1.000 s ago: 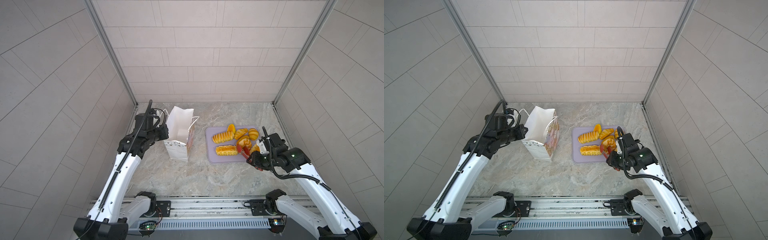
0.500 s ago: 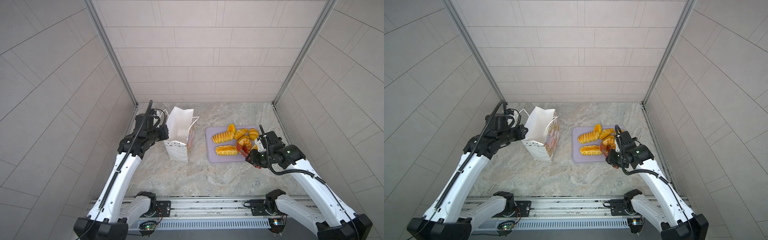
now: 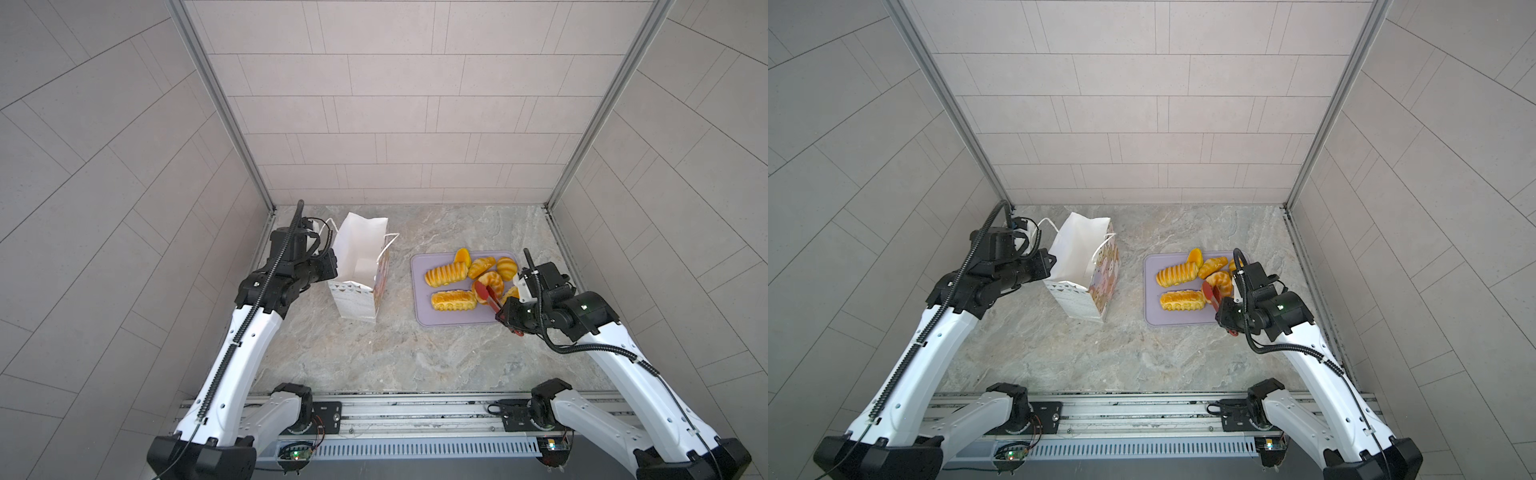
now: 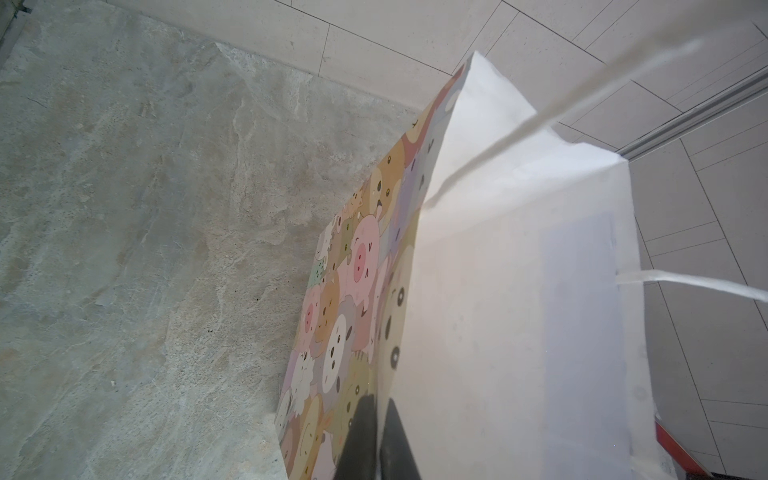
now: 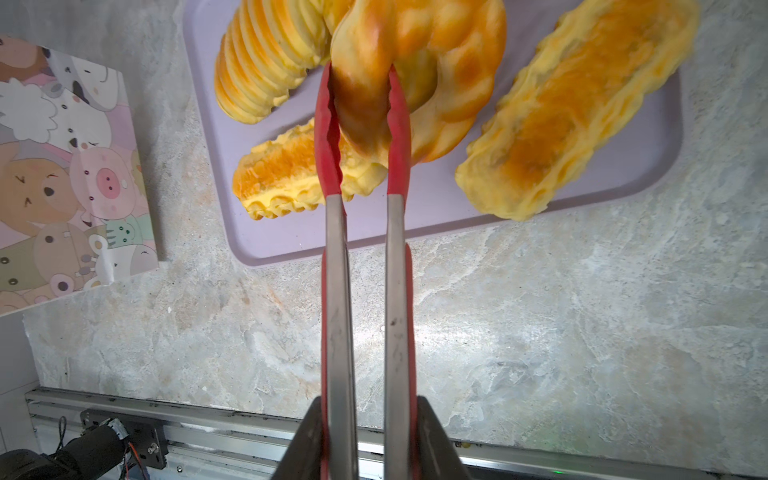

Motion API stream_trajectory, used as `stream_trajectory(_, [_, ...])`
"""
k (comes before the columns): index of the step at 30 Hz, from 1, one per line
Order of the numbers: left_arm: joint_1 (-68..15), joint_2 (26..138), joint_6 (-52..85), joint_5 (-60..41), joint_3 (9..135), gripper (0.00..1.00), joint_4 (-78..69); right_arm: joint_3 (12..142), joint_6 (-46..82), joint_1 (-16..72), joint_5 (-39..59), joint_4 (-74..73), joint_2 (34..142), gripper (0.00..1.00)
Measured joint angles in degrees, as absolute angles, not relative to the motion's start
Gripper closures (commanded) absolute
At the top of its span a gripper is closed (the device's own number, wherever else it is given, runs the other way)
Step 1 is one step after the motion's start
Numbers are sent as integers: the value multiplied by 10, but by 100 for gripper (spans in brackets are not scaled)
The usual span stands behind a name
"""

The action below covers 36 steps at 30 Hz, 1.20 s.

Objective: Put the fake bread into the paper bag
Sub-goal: 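Close the tongs on the ring-shaped bread with the right gripper, then lift the ring bread with the tongs and swing it toward the bag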

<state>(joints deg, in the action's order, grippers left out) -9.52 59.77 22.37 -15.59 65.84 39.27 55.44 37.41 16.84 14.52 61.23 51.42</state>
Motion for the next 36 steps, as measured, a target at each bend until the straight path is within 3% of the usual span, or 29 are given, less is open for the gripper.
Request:
stream_trajectory(18, [-95, 598, 258, -193, 649, 100, 380, 644, 357, 168, 160, 632, 478, 74])
stream_trajectory(36, [-95, 608, 276, -206, 627, 100, 375, 809, 358, 180, 284, 491, 568, 75])
